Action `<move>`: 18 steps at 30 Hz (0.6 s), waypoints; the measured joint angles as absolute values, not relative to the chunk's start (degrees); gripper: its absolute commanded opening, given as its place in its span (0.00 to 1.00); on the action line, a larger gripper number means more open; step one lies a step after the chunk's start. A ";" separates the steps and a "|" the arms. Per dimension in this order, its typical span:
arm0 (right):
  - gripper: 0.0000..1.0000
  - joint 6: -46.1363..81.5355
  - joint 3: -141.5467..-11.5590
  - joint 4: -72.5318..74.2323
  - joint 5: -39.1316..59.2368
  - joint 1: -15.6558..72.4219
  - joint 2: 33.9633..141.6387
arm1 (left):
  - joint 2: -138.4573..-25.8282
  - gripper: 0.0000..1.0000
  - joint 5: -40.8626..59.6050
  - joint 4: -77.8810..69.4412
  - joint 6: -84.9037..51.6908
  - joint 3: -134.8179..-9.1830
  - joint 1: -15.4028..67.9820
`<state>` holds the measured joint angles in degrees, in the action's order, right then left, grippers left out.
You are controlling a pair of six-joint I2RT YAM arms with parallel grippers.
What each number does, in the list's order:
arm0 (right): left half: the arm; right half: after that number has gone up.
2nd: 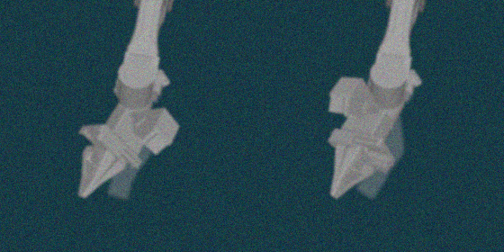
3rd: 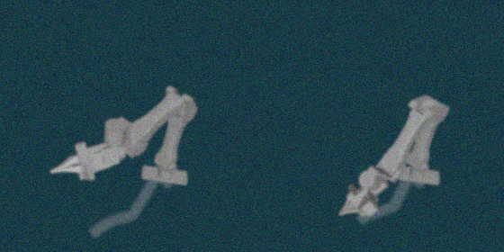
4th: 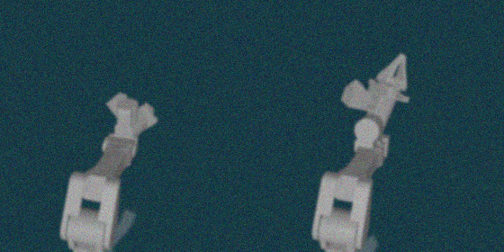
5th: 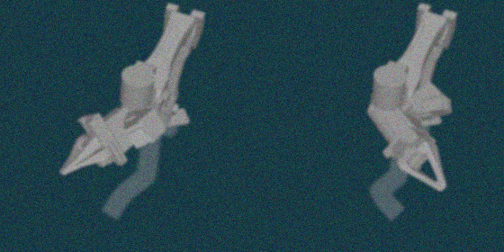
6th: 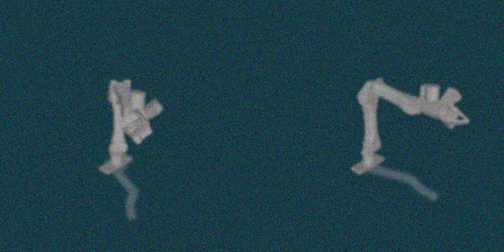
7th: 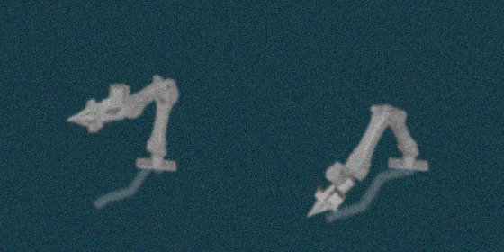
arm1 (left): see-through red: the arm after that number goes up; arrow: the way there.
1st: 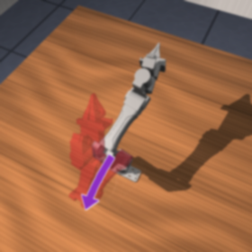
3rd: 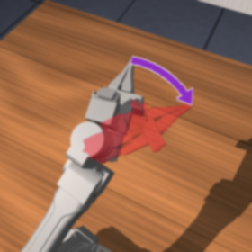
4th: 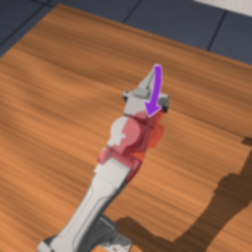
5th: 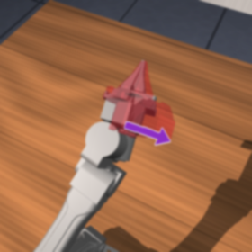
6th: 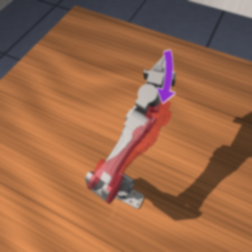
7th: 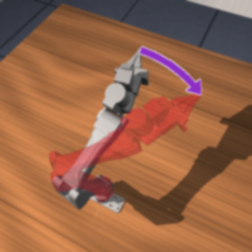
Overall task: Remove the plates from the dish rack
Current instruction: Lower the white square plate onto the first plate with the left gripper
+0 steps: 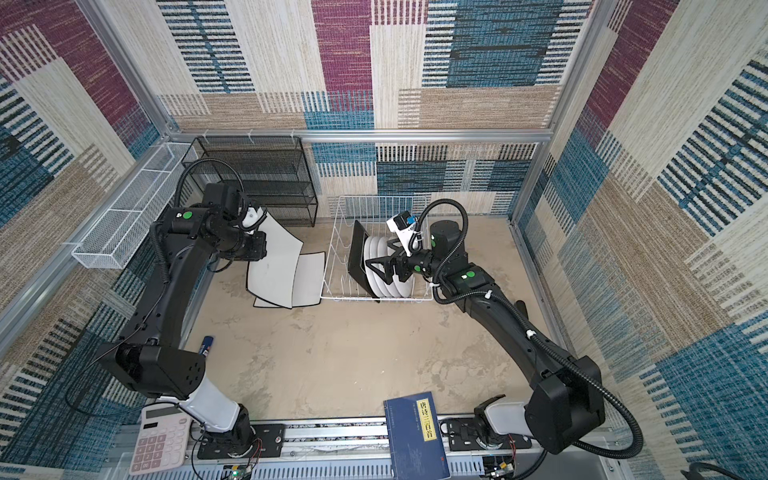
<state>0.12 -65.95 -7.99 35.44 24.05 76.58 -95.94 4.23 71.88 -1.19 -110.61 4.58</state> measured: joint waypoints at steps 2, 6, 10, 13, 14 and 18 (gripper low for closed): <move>0.99 -0.01 -66.04 -8.16 35.38 24.16 76.75 | -97.23 0.00 5.58 71.88 -0.67 -110.69 3.70; 0.99 -0.23 -66.11 -8.69 35.35 24.38 76.90 | -100.01 0.00 8.27 71.83 0.38 -110.89 1.98; 0.99 -0.25 -66.17 -8.88 34.41 24.40 77.06 | -102.74 0.00 11.49 71.72 1.43 -110.85 0.19; 0.99 -0.25 -66.28 -8.93 34.04 24.40 77.23 | -104.38 0.00 14.85 70.83 1.67 -110.56 -1.54; 0.99 -0.25 -66.35 -9.04 34.04 24.43 77.32 | -104.90 0.00 15.94 70.32 1.67 -110.41 -2.11; 0.99 -0.27 -66.50 -9.30 33.91 24.43 77.71 | -107.33 0.00 20.93 68.49 1.72 -110.13 -4.54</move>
<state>-0.27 -66.50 -9.30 33.91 24.43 77.71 -107.33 20.93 68.49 1.72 -110.13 -4.54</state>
